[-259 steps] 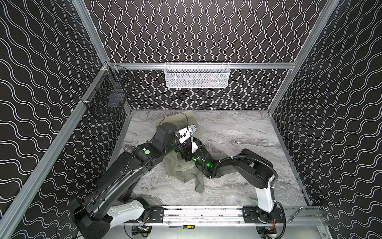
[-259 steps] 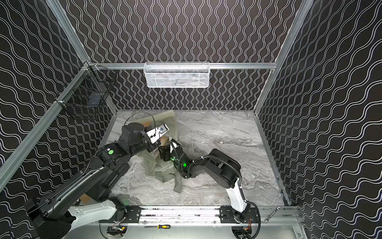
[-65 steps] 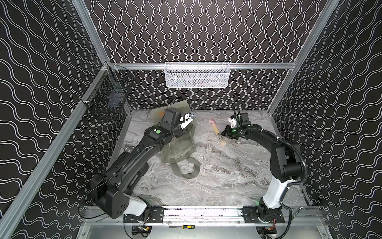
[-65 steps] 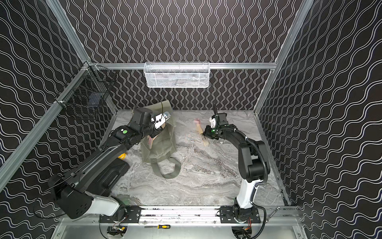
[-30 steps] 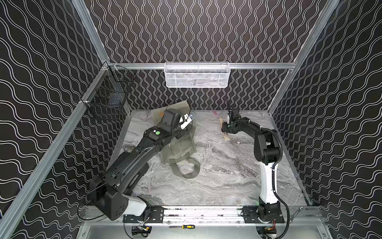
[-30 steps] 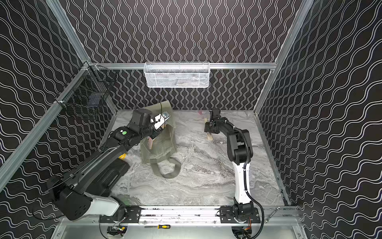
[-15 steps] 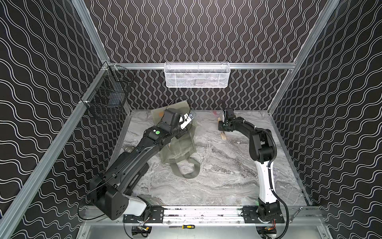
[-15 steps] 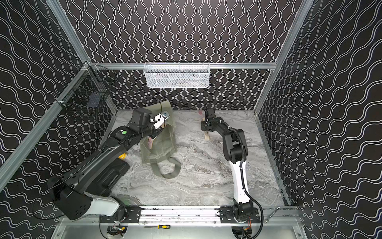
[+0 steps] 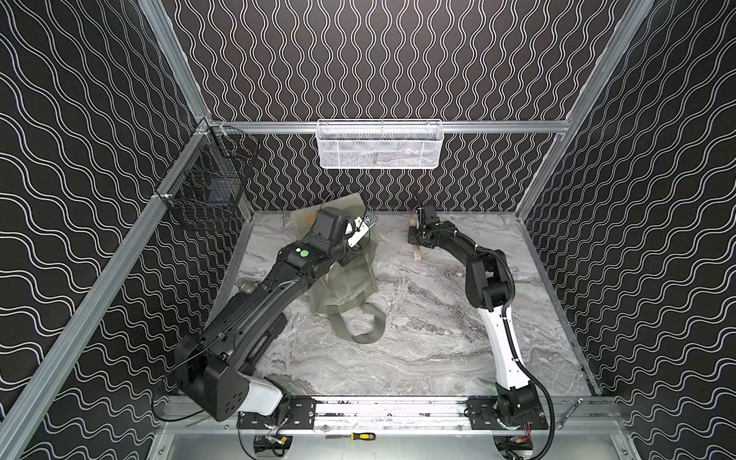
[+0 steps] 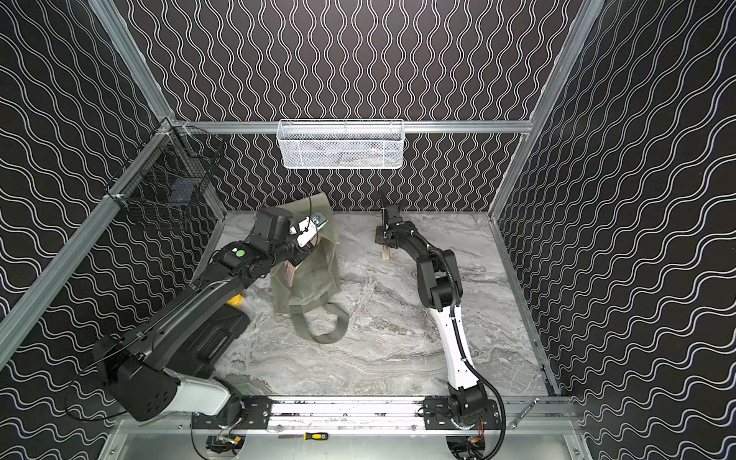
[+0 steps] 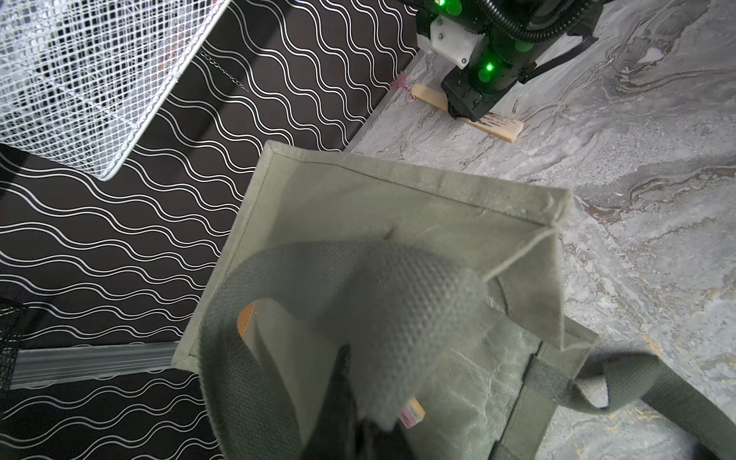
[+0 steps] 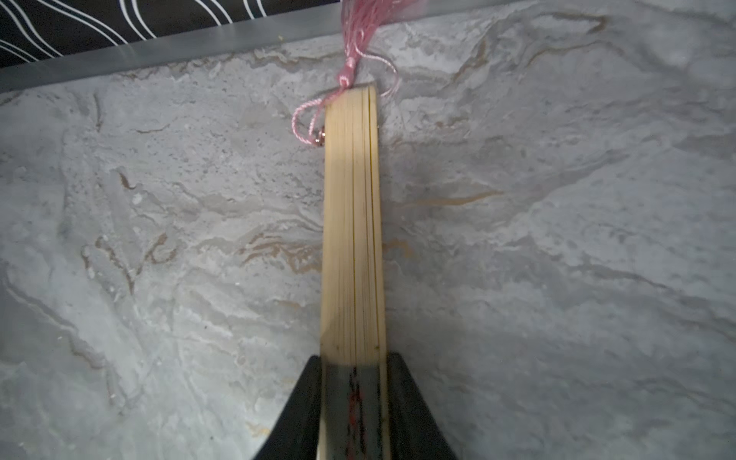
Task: Take out the folding fans from the tote bags
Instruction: Move the folding fan to the center of the board, then pick up the folding fan from the canvas bag.
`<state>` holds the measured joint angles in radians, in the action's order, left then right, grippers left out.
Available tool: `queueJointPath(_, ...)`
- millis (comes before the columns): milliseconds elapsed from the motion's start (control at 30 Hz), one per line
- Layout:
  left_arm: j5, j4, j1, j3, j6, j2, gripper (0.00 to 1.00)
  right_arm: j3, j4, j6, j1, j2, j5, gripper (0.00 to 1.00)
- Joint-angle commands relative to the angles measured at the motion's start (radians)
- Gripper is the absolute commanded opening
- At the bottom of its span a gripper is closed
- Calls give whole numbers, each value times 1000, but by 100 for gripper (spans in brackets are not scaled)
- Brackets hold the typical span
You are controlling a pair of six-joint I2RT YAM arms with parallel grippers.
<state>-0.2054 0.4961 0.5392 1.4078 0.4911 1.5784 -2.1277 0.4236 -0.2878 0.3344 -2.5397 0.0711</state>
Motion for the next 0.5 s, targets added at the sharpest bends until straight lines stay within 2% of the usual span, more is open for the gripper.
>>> queueJointPath(0,11,-13,-2,17,-34,9,0,7,129,-22,13,18,-14,41)
queueJointPath(100,18,1,-6,28,-51,9,0,78,97,-42,22,126,-27,49)
queueJointPath(233,32,20,-14,48,-76,18,0,275,19,-127,27,363,-60,51)
queueJointPath(367,54,35,-18,63,-93,21,0,673,-243,-319,32,700,-148,51)
queueJointPath(467,65,48,-19,72,-102,30,0,942,-400,-465,76,915,-165,50)
